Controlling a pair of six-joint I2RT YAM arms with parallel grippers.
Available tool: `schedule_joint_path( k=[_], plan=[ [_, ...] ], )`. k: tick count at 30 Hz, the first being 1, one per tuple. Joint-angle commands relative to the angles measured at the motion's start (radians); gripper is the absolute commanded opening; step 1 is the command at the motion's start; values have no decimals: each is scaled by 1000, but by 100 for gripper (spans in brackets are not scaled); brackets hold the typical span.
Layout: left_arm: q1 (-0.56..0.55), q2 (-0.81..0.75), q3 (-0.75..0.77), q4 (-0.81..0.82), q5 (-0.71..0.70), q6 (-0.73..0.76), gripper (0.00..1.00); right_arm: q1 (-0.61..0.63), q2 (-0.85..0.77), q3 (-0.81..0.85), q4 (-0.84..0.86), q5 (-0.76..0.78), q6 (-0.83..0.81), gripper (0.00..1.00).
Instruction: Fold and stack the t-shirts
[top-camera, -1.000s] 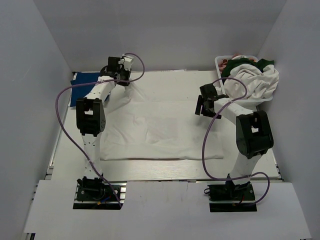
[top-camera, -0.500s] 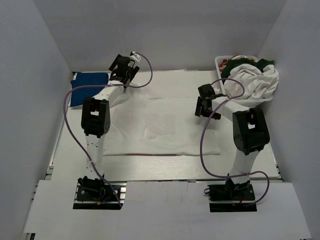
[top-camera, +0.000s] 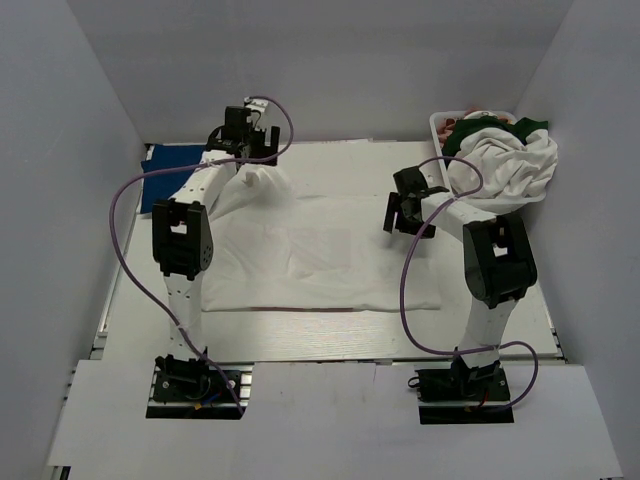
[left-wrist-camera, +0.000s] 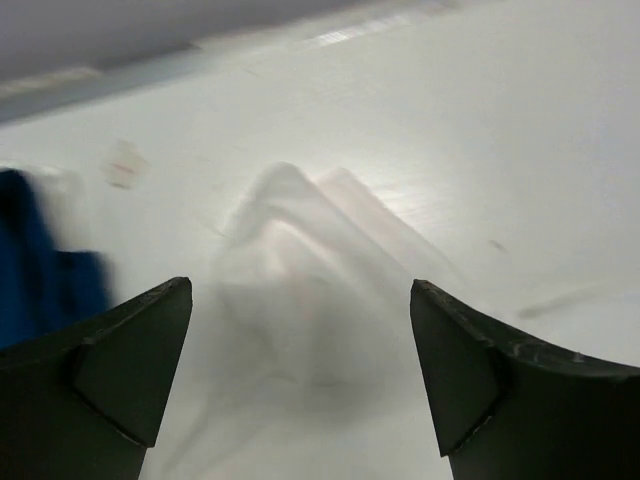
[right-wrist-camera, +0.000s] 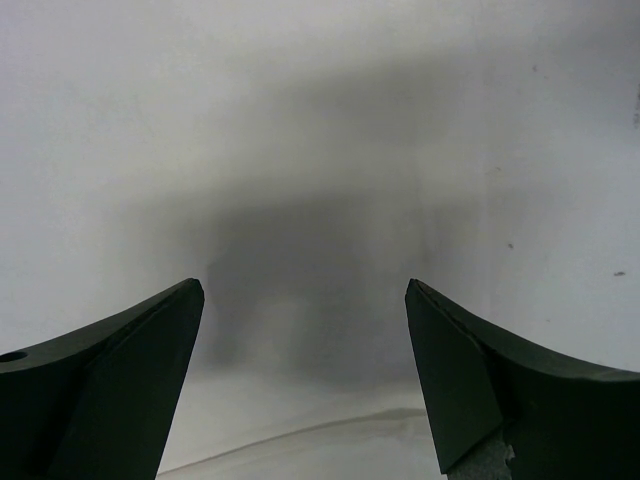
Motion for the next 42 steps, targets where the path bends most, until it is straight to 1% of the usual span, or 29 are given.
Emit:
schedule_joint_path(
  k=[1, 5, 7, 8, 9, 11, 14, 15, 17, 19, 21, 22, 23, 25, 26, 27, 29, 30, 31, 32, 33, 34, 35, 36, 37, 39, 40, 41, 42],
  plan=[
    [-16, -83, -46, -78, 292, -185, 100, 6, 36, 51, 36, -68, -19, 87],
    [-27, -37, -86, -155, 290, -246, 100, 9, 50, 51, 53, -82, -19, 87],
    [-27, -37, -164, -155, 290, -268, 100, 8, 54, 32, 63, -94, -16, 87],
    [-27, -37, -195, -142, 277, -277, 100, 8, 56, 24, 62, -97, -17, 87],
    [-27, -37, -261, -123, 277, -277, 100, 6, 57, 18, 63, -94, -13, 87],
    [-27, -46, -322, -90, 277, -297, 100, 9, 56, -10, 63, -100, -6, 87],
    [-27, -67, -401, -90, 306, -306, 100, 5, 41, -50, 62, -108, 26, 87],
    [-38, -67, -451, -75, 318, -315, 100, 3, 36, -71, 65, -112, 32, 87],
    [-47, -96, -512, -75, 318, -325, 100, -1, 2, -108, 54, -138, 63, 87],
    [-88, -136, -566, -121, 329, -355, 100, 3, -42, -180, 36, -137, 102, 87],
    [-122, -187, -698, -135, 345, -378, 100, 6, -96, -250, 7, -143, 144, 87],
    [-162, -216, -791, -135, 356, -397, 100, 3, -139, -302, -10, -149, 156, 87],
    [-181, -282, -844, -135, 372, -415, 100, 6, -183, -361, -21, -152, 168, 87],
    [-234, -352, -955, -144, 382, -433, 100, 12, -251, -447, -41, -183, 178, 86],
    [-245, -388, -983, -133, 382, -462, 100, 14, -272, -488, -38, -189, 184, 85],
    [-245, -440, -993, -133, 382, -479, 100, 20, -329, -502, -36, -198, 181, 85],
    [-254, -449, -927, -180, 270, -492, 100, 49, -367, -481, -29, -186, 152, 85],
    [-254, -449, -853, -181, 235, -492, 100, 58, -375, -435, -24, -168, 123, 85],
    [-254, -436, -809, -197, 211, -492, 100, 61, -381, -415, -16, -168, 123, 85],
    [-254, -423, -765, -207, 186, -492, 100, 72, -394, -397, -3, -133, 104, 85],
    [-239, -408, -681, -220, 166, -492, 100, 78, -401, -378, 23, -128, 71, 83],
    [-239, -378, -637, -237, 157, -492, 100, 83, -401, -319, 37, -128, 43, 83],
    [-228, -367, -601, -248, 145, -503, 100, 92, -398, -300, 80, -132, 25, 83],
    [-228, -367, -544, -248, 117, -503, 100, 95, -389, -280, 97, -149, -12, 83],
    [-228, -367, -522, -260, 105, -503, 100, 106, -365, -204, 123, -173, -32, 83],
    [-228, -357, -481, -260, 94, -503, 100, 121, -331, -151, 137, -201, -67, 83],
    [-228, -357, -465, -273, 82, -503, 100, 135, -270, -71, 145, -217, -83, 83],
    [-219, -357, -452, -273, 53, -503, 100, 138, -250, -46, 149, -238, -95, 83],
    [-219, -357, -441, -286, 25, -503, 100, 144, -192, 20, 158, -258, -123, 83]
  ],
)
